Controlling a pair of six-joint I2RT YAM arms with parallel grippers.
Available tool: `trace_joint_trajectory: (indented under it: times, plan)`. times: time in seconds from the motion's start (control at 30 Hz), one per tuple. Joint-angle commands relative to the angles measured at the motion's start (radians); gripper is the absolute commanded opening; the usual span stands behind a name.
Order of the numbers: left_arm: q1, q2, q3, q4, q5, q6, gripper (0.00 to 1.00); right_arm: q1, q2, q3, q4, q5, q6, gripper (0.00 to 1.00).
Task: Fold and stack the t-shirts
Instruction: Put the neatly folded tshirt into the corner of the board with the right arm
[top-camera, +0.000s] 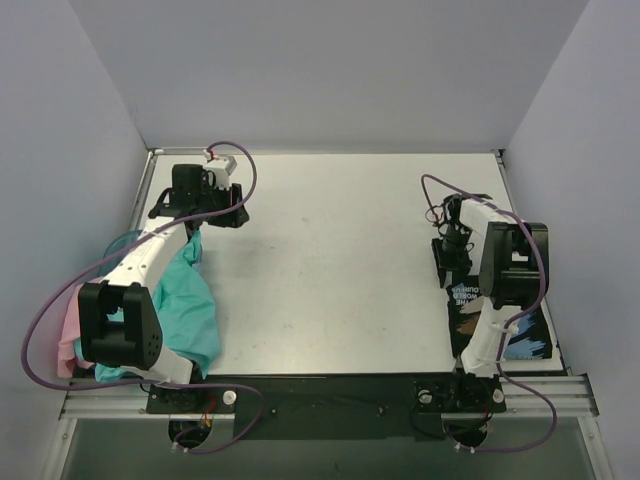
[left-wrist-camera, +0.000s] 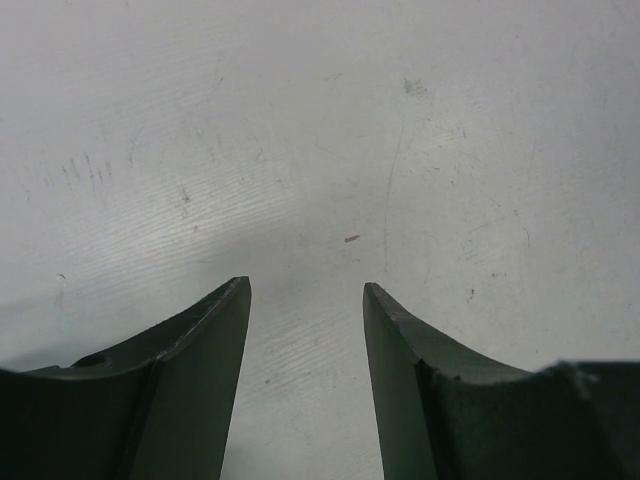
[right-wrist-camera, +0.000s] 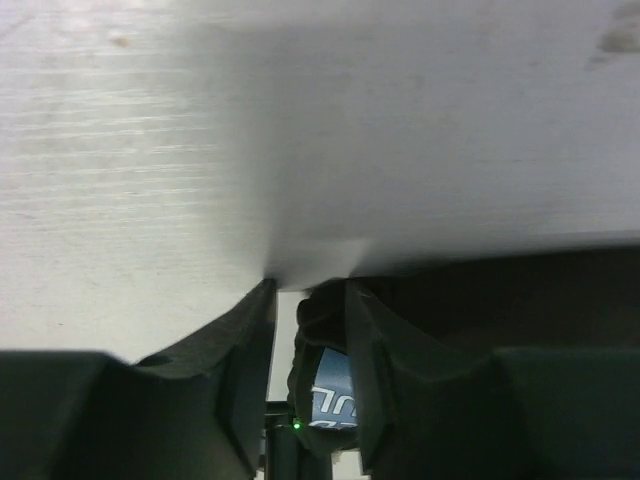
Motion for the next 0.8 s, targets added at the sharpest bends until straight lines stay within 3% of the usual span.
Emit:
trace_joint_trajectory:
  times: [0.0, 0.2, 0.47, 0.63, 0.73, 0.77]
  plan:
    - [0.006, -0.012, 0.002, 0.028, 0.021, 0.014, 0.59, -0.046, -0.051, 0.038, -0.033, -0.025, 0.013, 0.36]
    - [0.006, -0.025, -0.010, 0.016, 0.019, 0.051, 0.59, -0.035, -0.174, 0.104, 0.022, -0.109, 0.004, 0.48]
    - [0.014, -0.101, -0.023, -0.092, 0.004, 0.166, 0.59, -0.011, -0.408, 0.046, 0.265, -0.223, 0.044, 0.57]
    - [0.057, -0.245, -0.087, -0.127, 0.039, 0.210, 0.61, -0.006, -0.615, -0.181, 0.573, -0.289, 0.139, 0.59]
    - [0.097, -0.368, -0.211, -0.071, 0.038, 0.270, 0.62, 0.000, -0.767, -0.390, 0.830, -0.298, 0.205, 0.63]
    - [0.098, -0.418, -0.272, -0.045, -0.020, 0.252, 0.63, 0.002, -0.793, -0.429, 0.872, -0.301, 0.214, 0.63]
